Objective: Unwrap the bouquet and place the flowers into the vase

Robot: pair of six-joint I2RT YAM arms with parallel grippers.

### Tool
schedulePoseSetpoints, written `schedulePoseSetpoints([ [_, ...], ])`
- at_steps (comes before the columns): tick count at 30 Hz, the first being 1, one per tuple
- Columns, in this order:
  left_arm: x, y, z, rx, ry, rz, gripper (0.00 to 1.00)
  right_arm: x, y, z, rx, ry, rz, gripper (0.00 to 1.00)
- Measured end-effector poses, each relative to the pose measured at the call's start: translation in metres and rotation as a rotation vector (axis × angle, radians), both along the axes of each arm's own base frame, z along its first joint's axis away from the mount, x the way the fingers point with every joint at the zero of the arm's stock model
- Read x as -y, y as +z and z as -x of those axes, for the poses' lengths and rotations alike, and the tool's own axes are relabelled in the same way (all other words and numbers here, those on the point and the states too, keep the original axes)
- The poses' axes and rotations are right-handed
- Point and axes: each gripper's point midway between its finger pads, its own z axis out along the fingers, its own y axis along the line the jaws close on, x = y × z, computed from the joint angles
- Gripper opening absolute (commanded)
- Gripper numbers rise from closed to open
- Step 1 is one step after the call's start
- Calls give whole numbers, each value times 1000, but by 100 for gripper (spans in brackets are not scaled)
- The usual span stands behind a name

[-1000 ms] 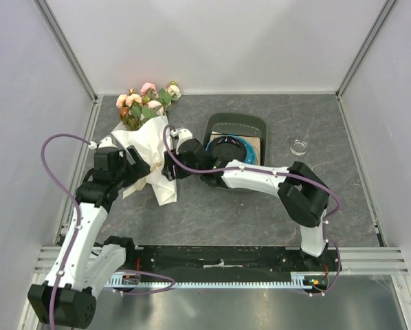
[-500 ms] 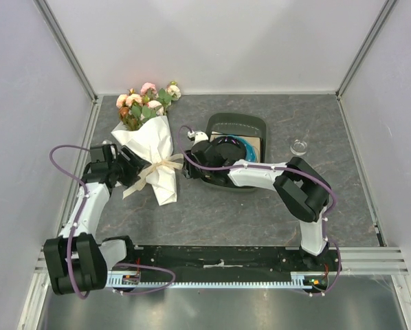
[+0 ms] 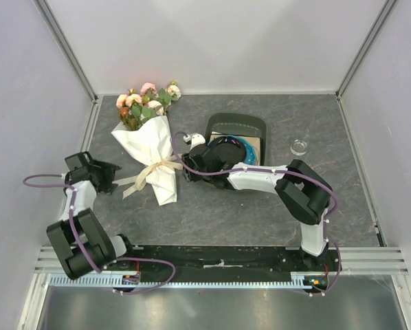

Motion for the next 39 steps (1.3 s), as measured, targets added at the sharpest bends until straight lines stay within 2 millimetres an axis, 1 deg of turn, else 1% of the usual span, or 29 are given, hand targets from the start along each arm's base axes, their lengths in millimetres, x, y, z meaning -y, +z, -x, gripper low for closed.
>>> schedulePoseSetpoints([
  [2,-11,-13,1,-36,59,35,71,-5,0,8,5,30,17,45],
  [5,-18,-33,2,-91,124,95,66,-20,4,25,18,87,21,45],
  [6,-17,-38,2,-103,134,116,63,-25,5,31,21,104,18,45],
  [8,-14,-46,-1,-117,143,162,63,-33,7,40,19,135,9,46],
  [10,-8,-55,-4,-133,142,206,61,-35,7,44,17,152,7,46],
  [13,2,-54,-15,-114,115,237,60,-37,10,44,14,165,-1,47],
  [16,10,-54,-20,-104,88,249,64,-49,22,37,22,188,-16,48],
  [19,13,-54,-23,-96,85,261,65,-75,42,26,51,220,-64,50],
  [23,14,-54,-25,-90,88,275,62,-107,61,18,81,285,-119,52],
  [25,14,-54,-25,-90,89,275,62,-123,67,17,93,327,-137,52],
  [28,13,-54,-24,-95,93,270,62,-146,66,19,113,398,-145,52],
  [30,10,-53,-21,-104,103,247,66,-159,60,26,125,458,-135,52],
  [31,8,-52,-19,-109,111,233,67,-163,57,29,127,482,-128,52],
  [34,-2,-38,-11,-106,143,160,68,-174,41,43,157,569,-82,52],
  [36,-14,-23,-10,-90,171,111,68,-181,32,48,181,616,-51,52],
  [38,-36,-4,-10,-75,234,51,68,-190,24,53,209,671,-25,53],
  [39,-45,3,-10,-69,259,32,68,-193,20,54,218,690,-17,54],
])
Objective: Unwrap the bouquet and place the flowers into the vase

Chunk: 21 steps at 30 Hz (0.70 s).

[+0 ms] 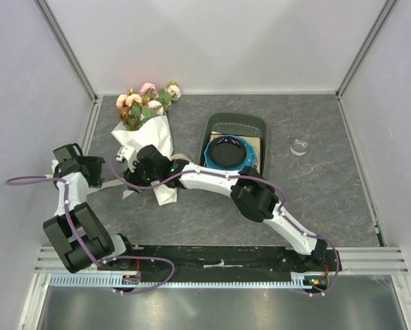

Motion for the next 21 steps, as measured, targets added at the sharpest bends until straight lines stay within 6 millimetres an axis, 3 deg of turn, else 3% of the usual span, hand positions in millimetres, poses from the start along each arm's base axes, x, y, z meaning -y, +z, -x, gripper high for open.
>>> schedulePoseSetpoints([
  [3,-26,15,1,9,72,-53,69,-12,-11,-2,60,57,21,55],
  [6,-36,9,10,-13,114,-49,69,-22,-21,-6,120,96,41,56],
  [15,-36,-24,32,-78,153,49,69,-30,-71,1,172,178,110,63],
  [17,-34,-26,33,-77,149,59,69,-35,-70,1,197,188,106,62],
  [19,-32,-28,33,-72,146,65,69,-38,-71,1,208,194,104,53],
  [21,-32,-30,33,-70,145,67,69,-39,-71,1,217,197,106,36],
])
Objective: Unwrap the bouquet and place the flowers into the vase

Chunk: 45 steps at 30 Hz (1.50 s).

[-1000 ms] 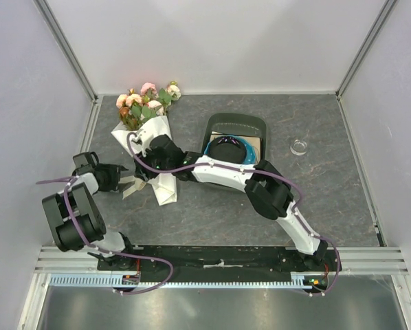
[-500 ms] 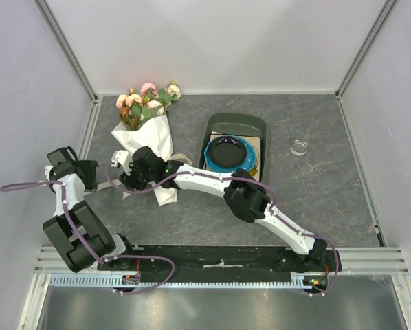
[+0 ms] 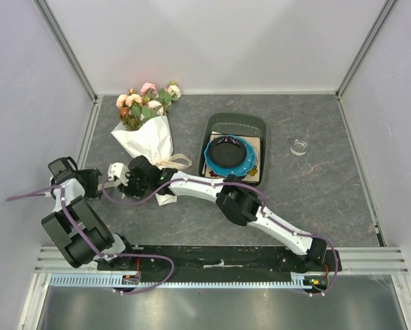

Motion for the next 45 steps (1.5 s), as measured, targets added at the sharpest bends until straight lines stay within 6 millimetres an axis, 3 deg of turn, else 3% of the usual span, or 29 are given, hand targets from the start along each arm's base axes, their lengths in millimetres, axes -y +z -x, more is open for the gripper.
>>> schedulePoseSetpoints([
  [5,3,-5,3,-4,-1,9,68,-6,-1,4,34,-2,2,0],
  [11,4,-6,2,5,-5,10,67,-7,2,4,57,-38,16,0],
  [18,7,-6,-3,38,-21,19,66,-4,13,-11,20,-140,-12,0],
  [23,14,-5,-10,81,-55,46,61,-1,67,-22,-14,-203,-111,0],
  [24,16,-6,-12,87,-63,53,61,1,84,-25,-14,-212,-138,4],
  [25,19,-7,-15,92,-78,63,62,2,97,-27,-14,-220,-163,20],
  [27,27,-11,-18,88,-106,80,63,7,130,-33,-18,-245,-219,31],
  [31,55,-17,-27,80,-199,114,60,19,169,-48,-56,-301,-305,32],
  [34,66,-19,-30,85,-237,137,54,28,164,-60,-105,-346,-313,31],
  [37,72,-18,-36,103,-268,139,51,40,137,-69,-174,-408,-270,27],
  [42,87,-22,-40,102,-322,162,52,54,106,-75,-263,-479,-220,13],
  [45,91,-25,-40,98,-331,175,58,62,81,-72,-305,-506,-177,8],
])
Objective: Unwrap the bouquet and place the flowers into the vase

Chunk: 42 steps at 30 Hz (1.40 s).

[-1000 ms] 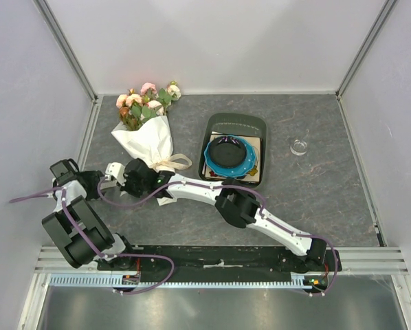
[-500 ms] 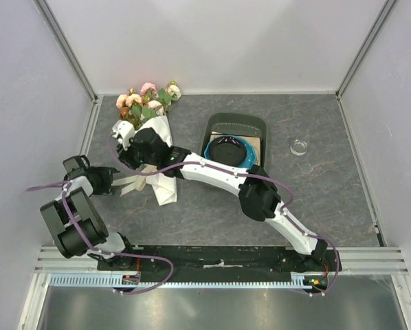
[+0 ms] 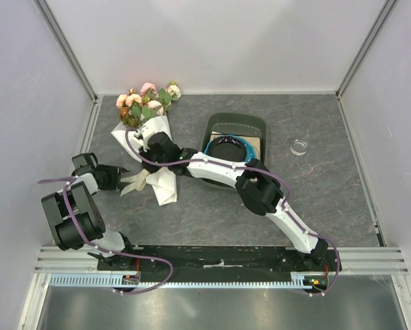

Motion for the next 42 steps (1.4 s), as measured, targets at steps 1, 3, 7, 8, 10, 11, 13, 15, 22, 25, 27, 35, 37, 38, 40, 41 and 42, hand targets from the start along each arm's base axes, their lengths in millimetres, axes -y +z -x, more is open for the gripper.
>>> schedulePoseSetpoints([
  [1,1,0,0,1,-2,0,60,4,-11,3,-16,-1,18,7],
  [3,1,0,0,-1,-2,-2,65,13,-34,9,-50,-2,59,5],
  [7,-1,-2,2,-18,6,-15,66,26,-67,20,-92,-1,99,4],
  [8,-2,-2,3,-23,10,-21,66,28,-67,21,-92,-1,97,3],
  [10,-4,-3,5,-39,18,-31,64,30,-64,22,-90,-1,95,4],
  [11,-4,-3,5,-46,19,-36,64,31,-63,23,-90,-1,95,3],
  [13,-4,-4,6,-62,22,-47,59,31,-61,23,-87,-1,91,3],
  [15,-1,-5,5,-85,12,-57,58,31,-61,23,-86,-1,90,3],
  [22,18,-9,-5,-139,-16,-25,59,34,-61,23,-75,1,92,3],
  [25,20,-10,-7,-154,16,6,52,36,-60,24,-70,3,93,3],
  [27,22,-11,-12,-162,30,29,35,37,-59,25,-69,4,92,3],
  [35,26,-19,-20,-145,57,62,2,37,-55,25,-64,5,82,3],
  [37,26,-18,-21,-129,56,57,2,37,-54,26,-65,8,78,4],
  [38,26,-17,-21,-122,55,51,2,36,-54,26,-67,10,76,6],
  [40,25,-15,-19,-107,50,23,2,36,-53,28,-71,15,72,19],
  [41,24,-14,-16,-103,45,4,2,36,-52,28,-72,17,70,24],
  [42,24,-11,-14,-97,41,-15,2,36,-51,28,-74,16,67,29],
])
